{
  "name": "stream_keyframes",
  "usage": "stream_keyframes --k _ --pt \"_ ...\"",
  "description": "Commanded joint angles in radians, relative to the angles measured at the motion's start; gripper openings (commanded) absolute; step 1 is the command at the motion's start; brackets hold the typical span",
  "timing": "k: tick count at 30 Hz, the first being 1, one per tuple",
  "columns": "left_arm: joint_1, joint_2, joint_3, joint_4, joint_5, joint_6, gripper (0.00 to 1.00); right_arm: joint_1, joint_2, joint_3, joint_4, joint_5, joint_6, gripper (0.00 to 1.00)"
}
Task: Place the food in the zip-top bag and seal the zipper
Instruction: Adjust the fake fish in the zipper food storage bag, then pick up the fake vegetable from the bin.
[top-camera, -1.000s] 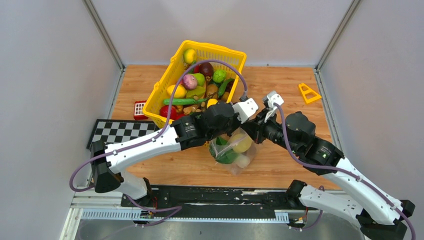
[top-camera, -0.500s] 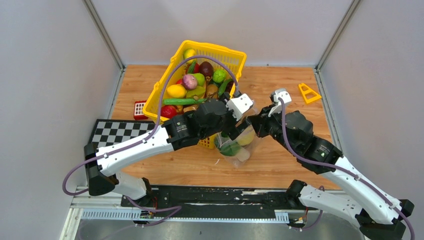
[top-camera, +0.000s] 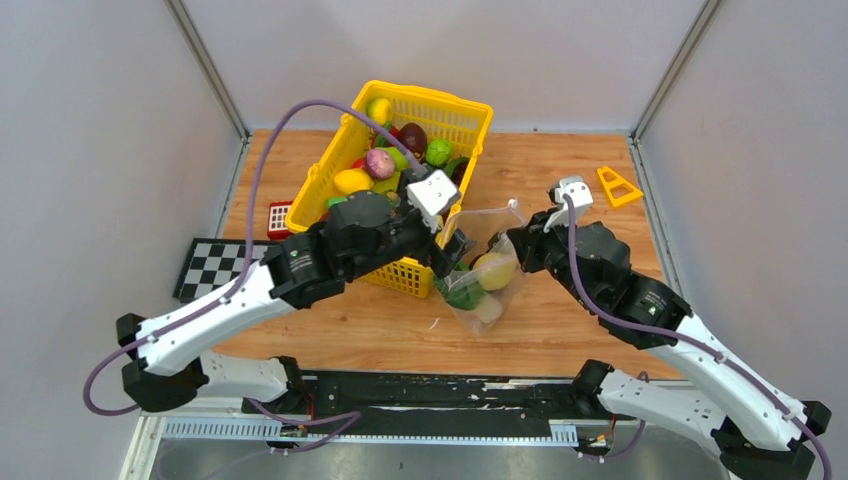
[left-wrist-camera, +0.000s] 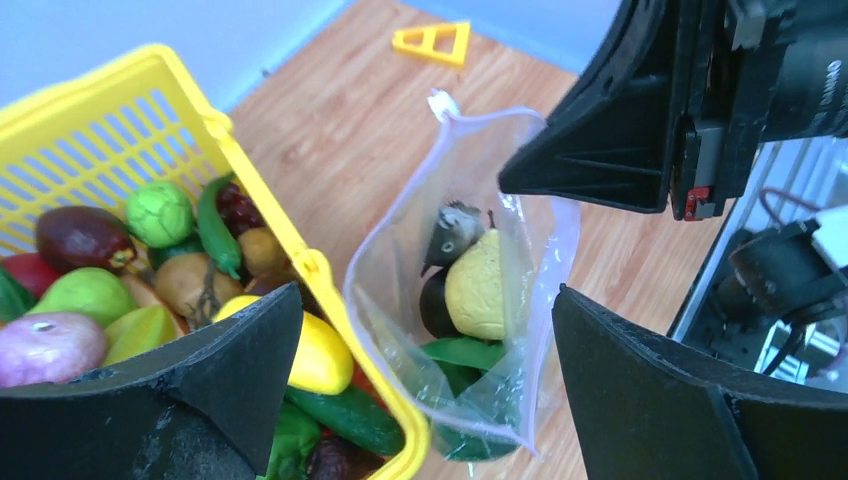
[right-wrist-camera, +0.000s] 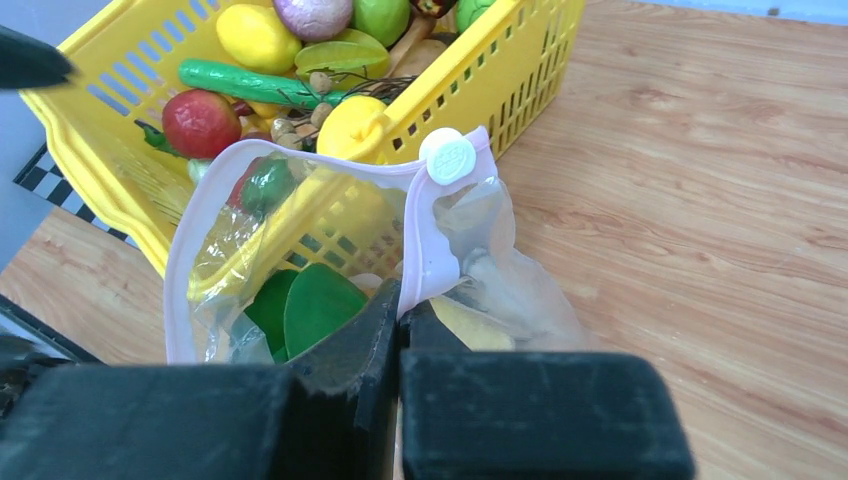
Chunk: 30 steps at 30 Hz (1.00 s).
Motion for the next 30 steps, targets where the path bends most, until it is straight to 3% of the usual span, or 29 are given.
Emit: stream_keyframes --k 1,12,19,30 --pt "0.021 -0.086 -0.023 0.049 -0.034 -0.023 1.0 -0.002 -0.052 0.077 -0.03 0.088 -0.029 0.0" --pt "0.106 -0.192 -0.152 0.044 -0.287 -0.1 1.0 -0.002 -0.064 0.066 -0.043 0.132 -0.066 0.0" --pt "0.181 -0.197 -0.207 0.037 -0.3 -0.163 1.0 -0.002 -0.016 0.043 -0.009 0.082 -0.055 0.0" --pt "0.247 -0.159 -0.206 -0.003 -0.189 -0.207 1.0 -0.002 -0.002 0.014 0.032 0.08 -0.028 0.0"
